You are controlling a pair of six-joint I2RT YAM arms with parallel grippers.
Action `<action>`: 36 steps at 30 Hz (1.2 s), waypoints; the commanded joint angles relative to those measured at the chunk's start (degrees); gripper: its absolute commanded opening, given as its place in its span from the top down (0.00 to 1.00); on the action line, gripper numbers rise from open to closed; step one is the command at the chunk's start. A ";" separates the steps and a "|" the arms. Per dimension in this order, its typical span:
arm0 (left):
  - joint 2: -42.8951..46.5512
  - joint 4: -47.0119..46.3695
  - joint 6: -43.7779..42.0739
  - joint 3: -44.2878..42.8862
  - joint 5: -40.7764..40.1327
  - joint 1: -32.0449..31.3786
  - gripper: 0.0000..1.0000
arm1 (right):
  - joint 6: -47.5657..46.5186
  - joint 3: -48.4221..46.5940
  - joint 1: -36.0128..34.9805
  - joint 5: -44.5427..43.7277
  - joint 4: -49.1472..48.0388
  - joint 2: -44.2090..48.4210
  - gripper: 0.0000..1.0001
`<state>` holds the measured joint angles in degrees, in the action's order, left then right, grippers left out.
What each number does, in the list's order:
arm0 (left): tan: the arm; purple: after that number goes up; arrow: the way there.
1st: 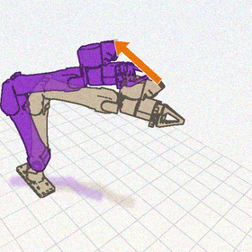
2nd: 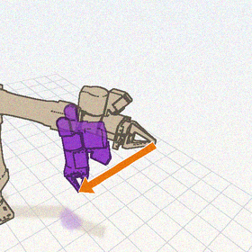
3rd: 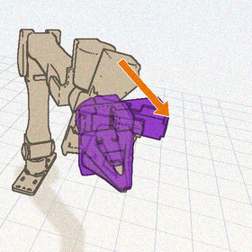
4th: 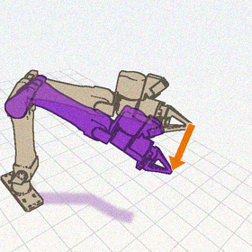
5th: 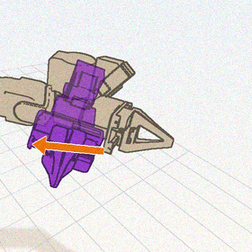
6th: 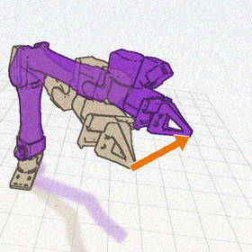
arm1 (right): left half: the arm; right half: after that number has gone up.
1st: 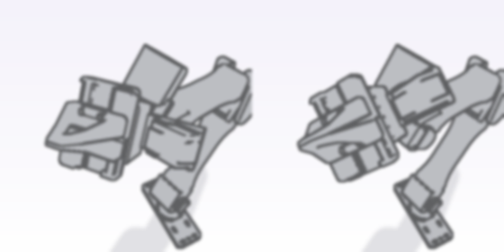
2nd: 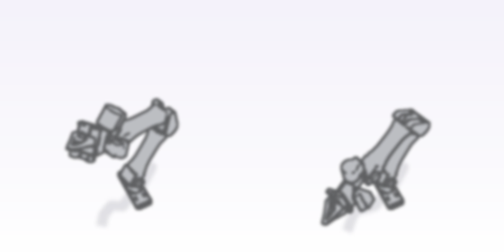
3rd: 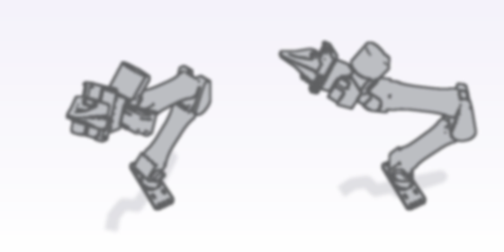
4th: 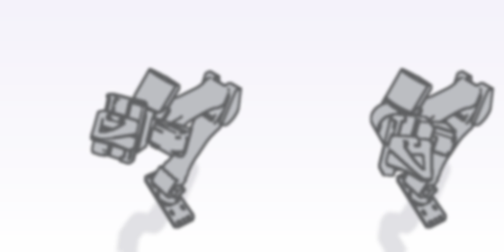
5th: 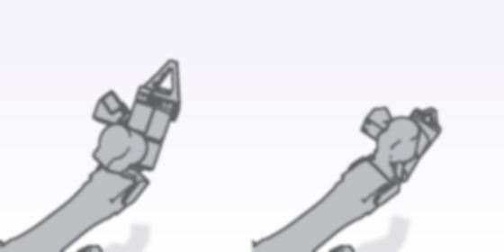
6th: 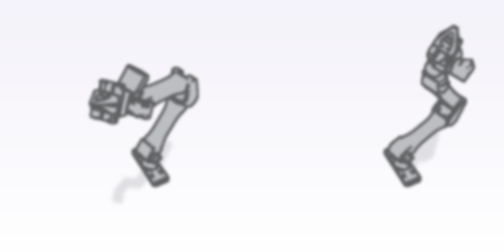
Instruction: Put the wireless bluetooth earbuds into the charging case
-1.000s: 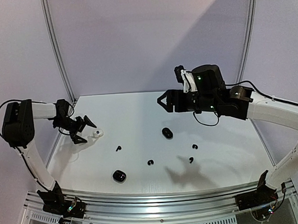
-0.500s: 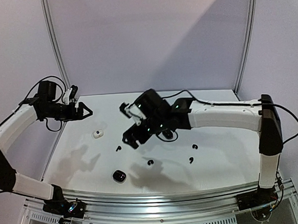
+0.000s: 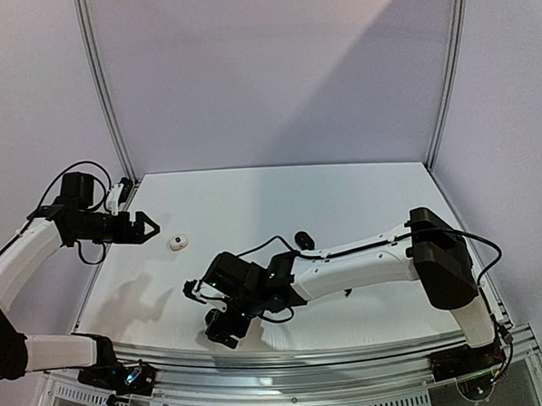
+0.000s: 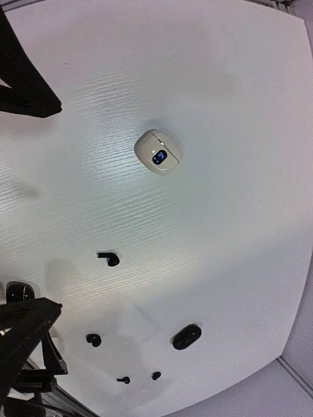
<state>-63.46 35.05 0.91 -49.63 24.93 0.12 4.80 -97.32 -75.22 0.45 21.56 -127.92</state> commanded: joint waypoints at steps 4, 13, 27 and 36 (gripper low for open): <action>1.06 -3.10 2.40 0.84 2.24 0.92 0.01 | 5.65 1.48 0.05 -6.08 -4.65 -0.70 0.01; 2.01 -3.91 3.68 1.91 2.68 0.93 0.01 | 4.15 1.06 0.07 -3.64 -4.97 -3.96 0.06; 2.20 -3.45 3.97 1.81 2.06 0.93 0.01 | 6.95 1.08 0.15 -2.20 -5.47 -7.26 0.43; 2.60 -2.75 3.99 1.31 1.19 0.85 0.01 | 3.50 0.97 0.12 -6.16 -5.74 -4.65 0.64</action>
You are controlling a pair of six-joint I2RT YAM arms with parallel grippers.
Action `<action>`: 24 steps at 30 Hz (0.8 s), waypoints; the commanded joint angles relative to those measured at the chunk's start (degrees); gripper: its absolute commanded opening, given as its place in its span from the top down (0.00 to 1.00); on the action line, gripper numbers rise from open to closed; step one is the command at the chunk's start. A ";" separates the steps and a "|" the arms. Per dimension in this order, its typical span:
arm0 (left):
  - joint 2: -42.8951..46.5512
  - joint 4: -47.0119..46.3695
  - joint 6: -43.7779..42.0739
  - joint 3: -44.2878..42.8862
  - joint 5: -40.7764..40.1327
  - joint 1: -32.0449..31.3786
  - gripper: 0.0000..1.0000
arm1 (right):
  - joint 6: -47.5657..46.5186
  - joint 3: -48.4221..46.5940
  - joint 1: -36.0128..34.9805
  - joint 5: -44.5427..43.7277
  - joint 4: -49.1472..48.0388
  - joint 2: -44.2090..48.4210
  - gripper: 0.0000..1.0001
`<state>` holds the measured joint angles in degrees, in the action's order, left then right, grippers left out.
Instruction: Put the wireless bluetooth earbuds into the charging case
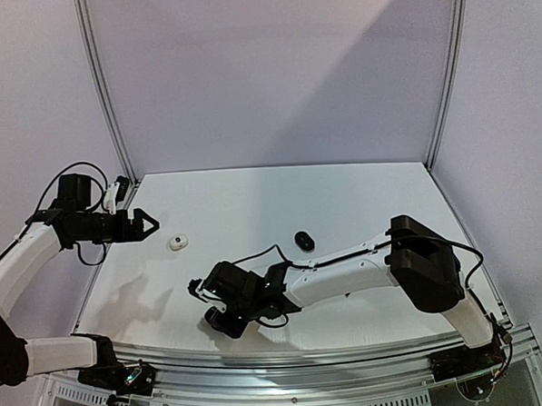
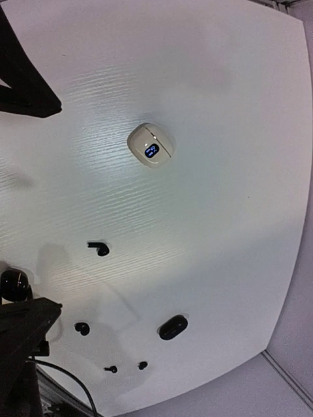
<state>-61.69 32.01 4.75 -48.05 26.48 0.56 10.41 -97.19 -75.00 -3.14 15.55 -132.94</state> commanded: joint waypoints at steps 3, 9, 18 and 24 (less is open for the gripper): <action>1.02 0.84 -0.32 -2.01 3.34 0.11 0.10 | -7.52 2.10 0.12 -7.66 -1.84 5.33 0.70; 6.28 -0.63 -3.61 -5.32 20.78 -4.52 0.16 | -22.34 5.06 2.70 -12.03 -5.14 20.24 0.74; 9.64 -1.51 -2.30 -9.99 28.71 -18.46 0.16 | -45.60 1.65 2.82 -18.27 -5.46 29.76 0.76; 5.61 0.29 -1.88 -16.64 27.58 -23.29 0.14 | -51.90 -2.29 2.68 -18.31 -5.40 29.20 0.76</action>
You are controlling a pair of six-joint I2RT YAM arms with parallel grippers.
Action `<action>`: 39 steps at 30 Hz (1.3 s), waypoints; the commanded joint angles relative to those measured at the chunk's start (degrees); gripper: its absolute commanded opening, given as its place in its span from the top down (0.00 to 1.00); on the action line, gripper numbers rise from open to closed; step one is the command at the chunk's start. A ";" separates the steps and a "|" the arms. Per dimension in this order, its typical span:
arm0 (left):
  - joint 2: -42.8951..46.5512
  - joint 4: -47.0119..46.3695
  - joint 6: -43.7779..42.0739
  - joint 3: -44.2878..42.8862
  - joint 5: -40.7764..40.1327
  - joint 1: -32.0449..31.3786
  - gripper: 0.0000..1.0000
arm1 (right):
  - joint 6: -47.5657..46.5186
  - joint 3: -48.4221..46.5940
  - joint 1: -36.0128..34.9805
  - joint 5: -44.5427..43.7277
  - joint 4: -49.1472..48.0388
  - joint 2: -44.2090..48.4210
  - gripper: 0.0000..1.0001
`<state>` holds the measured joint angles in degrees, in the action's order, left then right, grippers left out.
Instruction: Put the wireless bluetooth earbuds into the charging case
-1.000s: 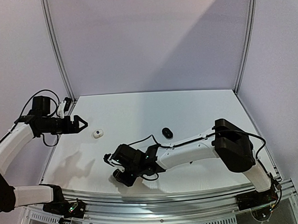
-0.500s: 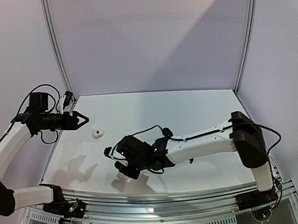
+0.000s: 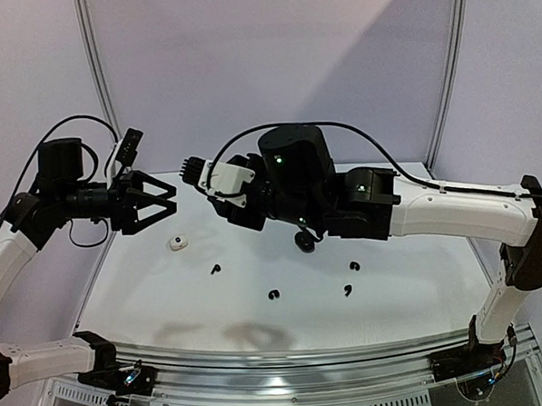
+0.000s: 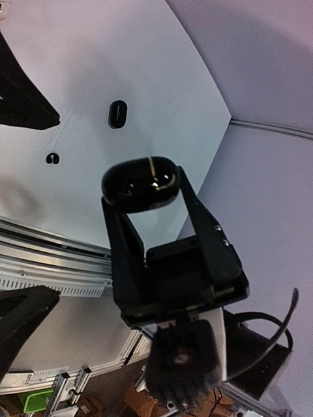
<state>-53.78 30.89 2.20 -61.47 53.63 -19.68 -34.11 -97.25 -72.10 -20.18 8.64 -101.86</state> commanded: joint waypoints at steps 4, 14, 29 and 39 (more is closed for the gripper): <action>-5.51 -0.85 5.41 -4.26 -1.02 -4.48 0.20 | -10.23 -3.83 -0.80 -1.83 1.28 -2.49 0.77; -10.56 -0.12 3.16 -8.19 -0.78 -7.31 0.50 | -11.60 -4.22 -1.80 -1.79 1.95 -2.75 0.78; -10.41 -0.52 2.14 -8.65 1.90 -8.90 1.00 | -11.21 -4.44 -1.82 -0.31 1.15 -2.95 0.78; -1.70 -5.25 -12.58 -2.17 -8.62 -8.88 1.00 | 14.72 -4.63 5.69 28.37 6.75 1.71 0.01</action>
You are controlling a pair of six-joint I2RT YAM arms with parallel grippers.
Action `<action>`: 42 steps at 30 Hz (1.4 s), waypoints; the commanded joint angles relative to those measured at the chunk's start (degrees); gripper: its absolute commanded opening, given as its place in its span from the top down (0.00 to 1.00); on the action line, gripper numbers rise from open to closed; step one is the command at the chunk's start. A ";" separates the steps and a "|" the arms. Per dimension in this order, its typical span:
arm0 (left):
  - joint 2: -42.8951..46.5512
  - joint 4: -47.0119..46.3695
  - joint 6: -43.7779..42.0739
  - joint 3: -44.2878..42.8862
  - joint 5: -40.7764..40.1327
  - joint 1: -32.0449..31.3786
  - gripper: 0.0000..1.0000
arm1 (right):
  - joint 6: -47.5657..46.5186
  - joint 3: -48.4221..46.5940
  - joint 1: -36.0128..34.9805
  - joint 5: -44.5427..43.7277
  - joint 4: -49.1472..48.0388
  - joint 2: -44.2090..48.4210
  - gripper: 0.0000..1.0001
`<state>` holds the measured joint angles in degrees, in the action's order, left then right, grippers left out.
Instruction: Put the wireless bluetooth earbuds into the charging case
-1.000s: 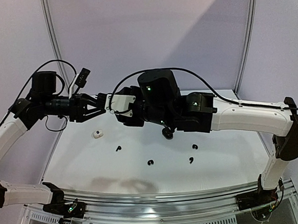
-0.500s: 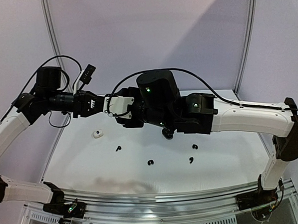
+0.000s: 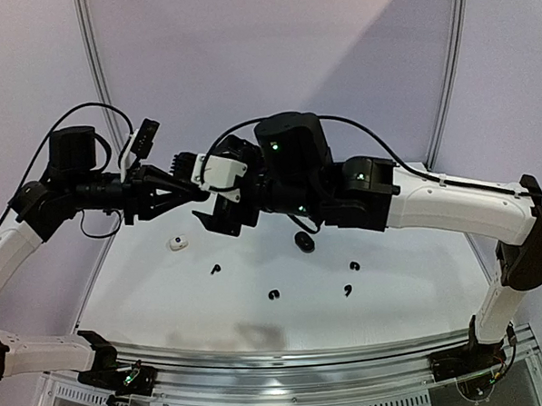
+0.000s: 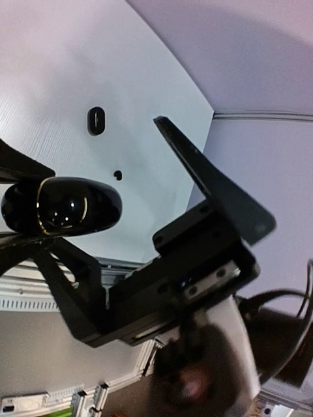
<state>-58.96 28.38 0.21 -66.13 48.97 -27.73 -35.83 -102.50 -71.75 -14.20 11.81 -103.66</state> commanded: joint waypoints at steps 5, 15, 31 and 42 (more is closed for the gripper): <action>6.61 -3.01 -19.52 4.91 -1.14 -1.16 1.00 | 29.55 2.35 8.73 39.35 5.49 6.93 0.04; 6.92 -2.78 -21.00 5.13 -1.35 -2.95 1.00 | 32.14 -2.94 8.07 45.58 8.85 1.49 0.24; 7.23 -2.72 -20.26 5.22 -0.80 -4.31 1.00 | 30.06 -6.47 7.54 43.07 10.50 -1.45 0.71; 7.41 -3.63 -15.25 6.45 0.85 -4.40 0.85 | 28.42 -6.81 7.05 43.40 12.15 -0.91 1.00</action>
<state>-51.96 26.00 -16.84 -60.47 48.93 -31.11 -7.18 -107.61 -64.07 29.08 22.81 -103.96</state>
